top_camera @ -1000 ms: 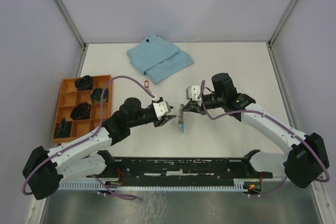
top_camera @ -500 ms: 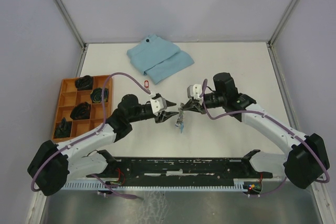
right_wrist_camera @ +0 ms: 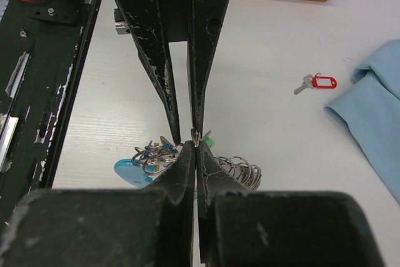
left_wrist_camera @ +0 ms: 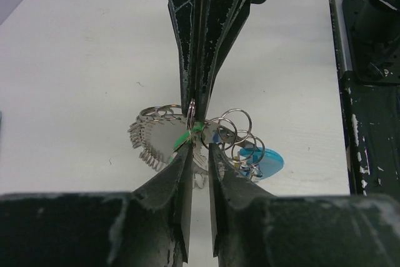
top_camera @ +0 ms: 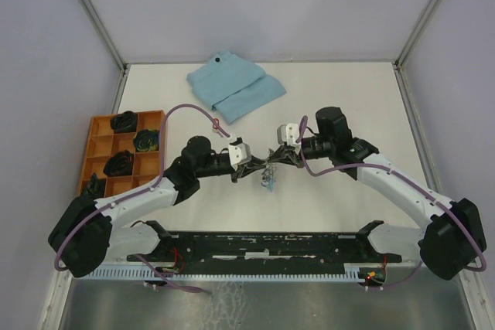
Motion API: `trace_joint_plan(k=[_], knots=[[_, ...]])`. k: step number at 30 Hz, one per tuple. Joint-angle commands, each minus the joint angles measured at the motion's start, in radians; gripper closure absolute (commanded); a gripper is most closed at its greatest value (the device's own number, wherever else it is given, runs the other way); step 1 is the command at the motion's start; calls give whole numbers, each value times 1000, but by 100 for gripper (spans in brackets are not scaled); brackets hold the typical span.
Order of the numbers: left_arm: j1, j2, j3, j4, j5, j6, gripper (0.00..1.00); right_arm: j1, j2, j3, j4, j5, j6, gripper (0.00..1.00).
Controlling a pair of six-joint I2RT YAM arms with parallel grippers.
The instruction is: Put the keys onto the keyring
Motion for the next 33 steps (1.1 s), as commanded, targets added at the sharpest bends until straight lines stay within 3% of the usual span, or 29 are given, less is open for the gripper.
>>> trace_joint_plan(k=[1, 6, 12, 20, 27, 30, 33], knots=[[7, 12, 56, 40, 29, -6, 83, -4, -38, 0, 69, -57, 13, 99], [8, 12, 52, 37, 31, -9, 97, -4, -42, -21, 132, -64, 49, 99], [8, 30, 51, 36, 68, -25, 97, -4, -50, -73, 291, -78, 149, 99], [6, 89, 33, 103, 147, -115, 97, -5, -37, -183, 717, -52, 380, 99], [7, 67, -18, 270, 105, -193, 87, -5, 20, -243, 954, -45, 503, 99], [7, 35, -43, 275, 46, -193, 80, -6, 12, -244, 924, -45, 483, 99], [11, -59, -78, 209, -26, -141, 74, -9, -32, -215, 719, -32, 336, 99]])
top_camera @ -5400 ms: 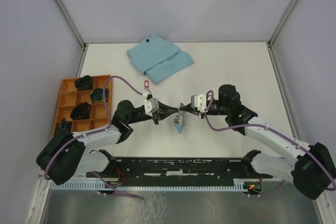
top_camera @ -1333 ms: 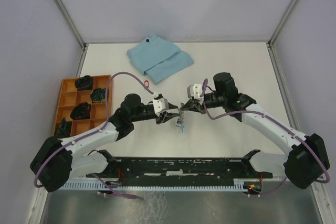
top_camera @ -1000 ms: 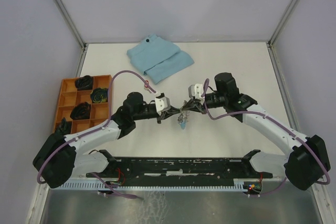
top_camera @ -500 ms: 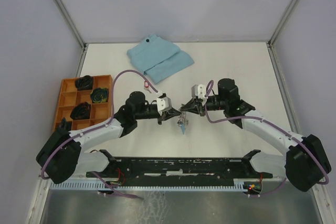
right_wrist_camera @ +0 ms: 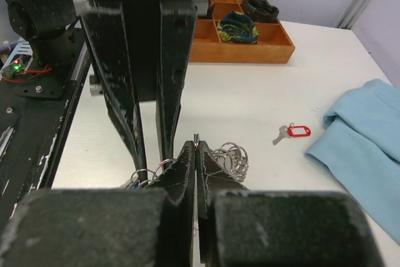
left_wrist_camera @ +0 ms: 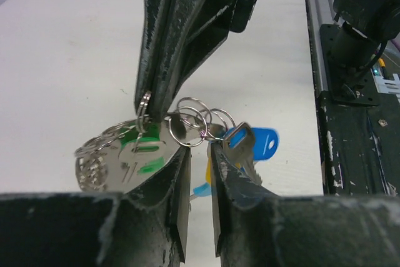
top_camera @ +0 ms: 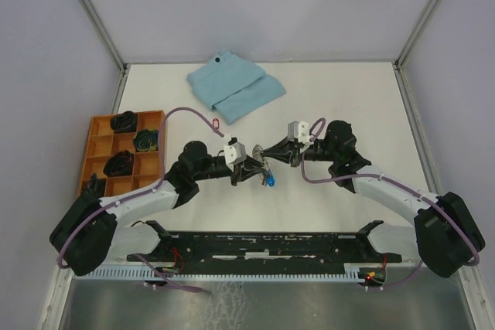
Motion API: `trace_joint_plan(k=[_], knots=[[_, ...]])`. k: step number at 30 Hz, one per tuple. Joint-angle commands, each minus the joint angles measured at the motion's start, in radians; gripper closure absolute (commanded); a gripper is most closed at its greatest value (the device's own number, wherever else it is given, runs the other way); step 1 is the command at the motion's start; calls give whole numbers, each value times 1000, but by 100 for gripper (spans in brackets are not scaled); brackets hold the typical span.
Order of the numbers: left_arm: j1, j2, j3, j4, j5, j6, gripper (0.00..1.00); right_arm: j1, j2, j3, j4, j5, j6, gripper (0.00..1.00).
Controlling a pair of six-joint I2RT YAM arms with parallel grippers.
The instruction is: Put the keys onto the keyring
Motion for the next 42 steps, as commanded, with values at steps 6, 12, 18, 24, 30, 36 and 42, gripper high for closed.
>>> trace_joint_plan(k=[6, 12, 18, 24, 30, 36, 42], knots=[[6, -278, -90, -40, -202, 95, 66, -9, -72, 76, -240, -38, -186, 99], [10, -238, -39, -52, -162, 126, 61, -11, -61, 104, -278, -65, -211, 99], [18, -143, 16, -51, -86, 137, 61, -9, -60, 110, -285, -84, -207, 99], [29, -125, 34, -49, -56, 139, 66, -10, -58, 114, -297, -101, -208, 99], [32, -108, 50, -68, -11, 140, 74, -10, -54, 121, -300, -113, -206, 99], [33, -93, 54, -84, 32, 131, 75, -10, -56, 125, -299, -114, -204, 99], [34, -74, 64, -86, 40, 130, 88, -10, -55, 126, -289, -125, -194, 99]])
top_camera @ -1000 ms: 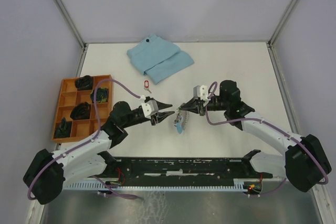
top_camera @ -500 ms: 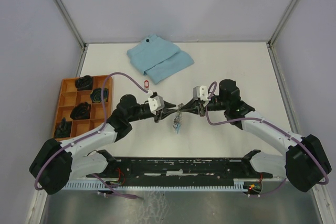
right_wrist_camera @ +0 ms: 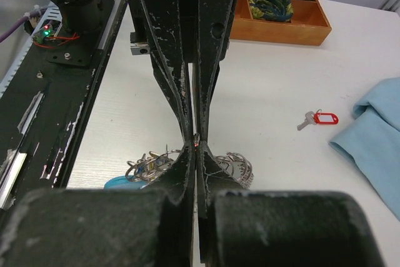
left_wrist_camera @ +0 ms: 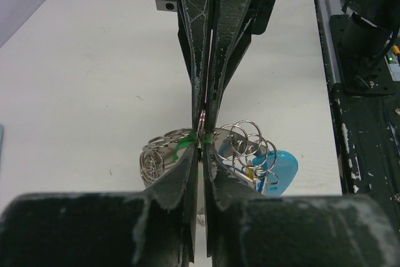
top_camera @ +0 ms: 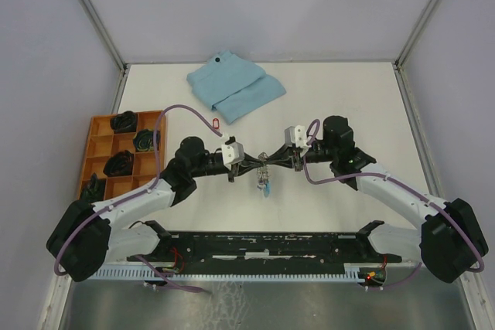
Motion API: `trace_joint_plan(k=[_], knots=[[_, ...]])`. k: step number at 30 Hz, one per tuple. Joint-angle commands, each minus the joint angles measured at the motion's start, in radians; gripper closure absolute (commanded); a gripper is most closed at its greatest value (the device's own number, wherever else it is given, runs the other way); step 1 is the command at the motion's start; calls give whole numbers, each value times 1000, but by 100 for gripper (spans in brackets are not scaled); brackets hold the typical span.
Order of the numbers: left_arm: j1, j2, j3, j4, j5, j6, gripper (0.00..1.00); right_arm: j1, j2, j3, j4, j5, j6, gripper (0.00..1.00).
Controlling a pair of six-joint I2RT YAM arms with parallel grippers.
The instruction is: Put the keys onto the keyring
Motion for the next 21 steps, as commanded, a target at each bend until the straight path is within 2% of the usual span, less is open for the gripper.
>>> trace_joint_plan(k=[1, 2, 6, 12, 14, 18, 19, 21], knots=[[3, 15, 52, 13, 37, 23, 94, -4, -12, 52, 65, -50, 10, 99], [3, 18, 56, 9, 40, 24, 97, -4, -13, 49, 78, -49, 19, 99], [3, 34, 54, 5, 58, 11, 97, -3, -11, 27, 202, -42, 89, 99], [0, 80, 35, 87, 110, -73, 97, -3, 52, -27, 561, -23, 319, 99], [-7, 89, 35, 117, 114, -94, 97, 1, 80, -40, 633, -17, 357, 99], [-10, 76, 28, 167, 64, -122, 97, 10, 87, -47, 597, -10, 333, 99], [-10, 61, 21, 167, 43, -122, 97, 9, 77, -43, 549, -8, 302, 99], [-9, 27, 16, 138, 1, -104, 97, 10, 41, -9, 317, -4, 155, 99]])
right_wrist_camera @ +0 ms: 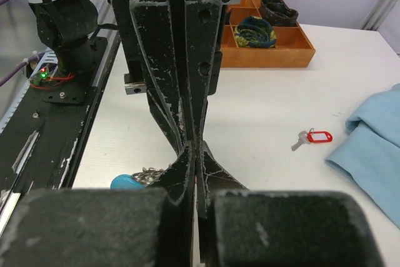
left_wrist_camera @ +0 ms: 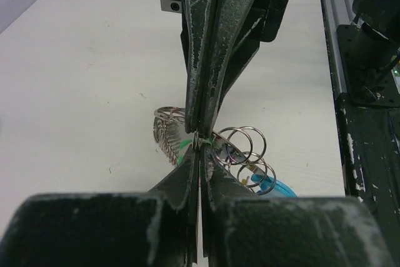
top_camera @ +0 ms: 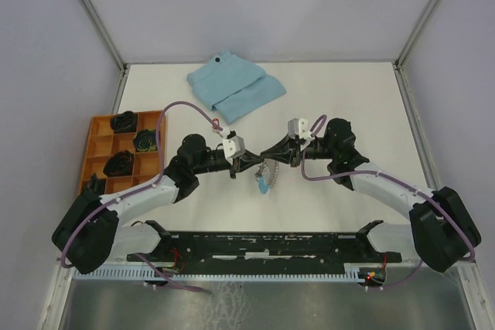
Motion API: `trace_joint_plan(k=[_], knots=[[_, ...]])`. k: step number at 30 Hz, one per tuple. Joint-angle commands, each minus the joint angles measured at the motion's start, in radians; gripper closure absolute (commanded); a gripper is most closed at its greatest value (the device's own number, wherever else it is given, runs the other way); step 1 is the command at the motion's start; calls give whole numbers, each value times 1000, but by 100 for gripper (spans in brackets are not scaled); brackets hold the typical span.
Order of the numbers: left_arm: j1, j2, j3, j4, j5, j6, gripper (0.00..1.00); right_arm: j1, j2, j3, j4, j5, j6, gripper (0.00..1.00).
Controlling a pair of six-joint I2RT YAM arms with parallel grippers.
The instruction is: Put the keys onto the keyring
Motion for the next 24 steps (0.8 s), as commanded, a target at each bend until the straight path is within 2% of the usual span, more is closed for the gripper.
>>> trace_joint_plan(k=[1, 4, 9, 12, 24], knots=[[-24, -72, -2, 43, -31, -19, 97, 18, -68, 78, -239, -3, -221, 98], [-23, -117, 6, -34, -78, 15, 97, 16, -110, 134, -557, 21, -391, 89], [-24, -143, 44, -145, -104, 48, 97, 16, -131, 231, -844, 60, -567, 74], [-23, -146, 83, -207, -92, 56, 97, 16, -118, 303, -998, 87, -653, 69], [-24, -121, 131, -255, -29, 53, 97, 16, -59, 374, -1057, 79, -737, 63]])
